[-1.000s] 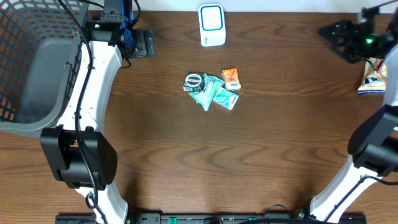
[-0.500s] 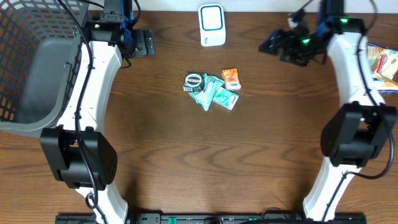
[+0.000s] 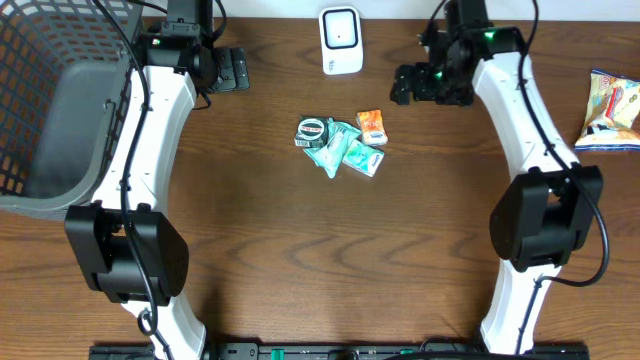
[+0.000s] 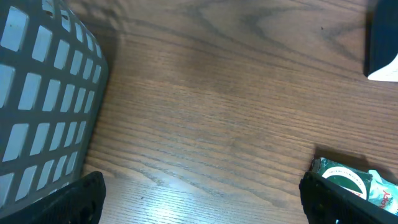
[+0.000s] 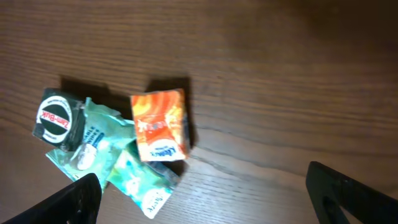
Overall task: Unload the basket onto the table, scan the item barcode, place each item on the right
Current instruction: 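Move the right gripper back over the item pile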
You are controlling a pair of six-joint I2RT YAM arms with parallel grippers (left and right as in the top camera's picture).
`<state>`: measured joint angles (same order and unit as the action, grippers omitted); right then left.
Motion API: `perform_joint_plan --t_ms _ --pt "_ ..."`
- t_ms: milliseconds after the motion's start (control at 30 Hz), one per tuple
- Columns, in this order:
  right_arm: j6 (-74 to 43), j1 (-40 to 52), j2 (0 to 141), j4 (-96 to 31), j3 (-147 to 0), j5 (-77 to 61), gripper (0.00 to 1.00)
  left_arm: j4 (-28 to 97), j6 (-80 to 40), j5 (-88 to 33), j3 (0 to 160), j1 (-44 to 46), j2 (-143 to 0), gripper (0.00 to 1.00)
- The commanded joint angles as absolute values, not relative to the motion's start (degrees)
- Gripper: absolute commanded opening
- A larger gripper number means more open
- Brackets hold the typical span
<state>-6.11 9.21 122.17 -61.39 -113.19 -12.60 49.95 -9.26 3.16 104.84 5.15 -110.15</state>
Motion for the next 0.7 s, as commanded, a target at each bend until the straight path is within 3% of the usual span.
perform_joint_plan --t_ms 0,233,667 --pt "-7.2 11.2 122.1 -60.8 -113.1 -11.5 0.98 50.1 -10.2 3.7 105.5 5.1 -109.0 0.98" --pt "-7.2 15.7 122.2 -56.6 -110.4 -11.2 0.73 50.1 -10.2 3.7 105.5 5.1 -109.0 0.98" --pt "-12.1 20.2 122.2 -49.8 -105.8 1.6 0.58 50.1 -10.2 3.7 105.5 5.1 -109.0 0.98"
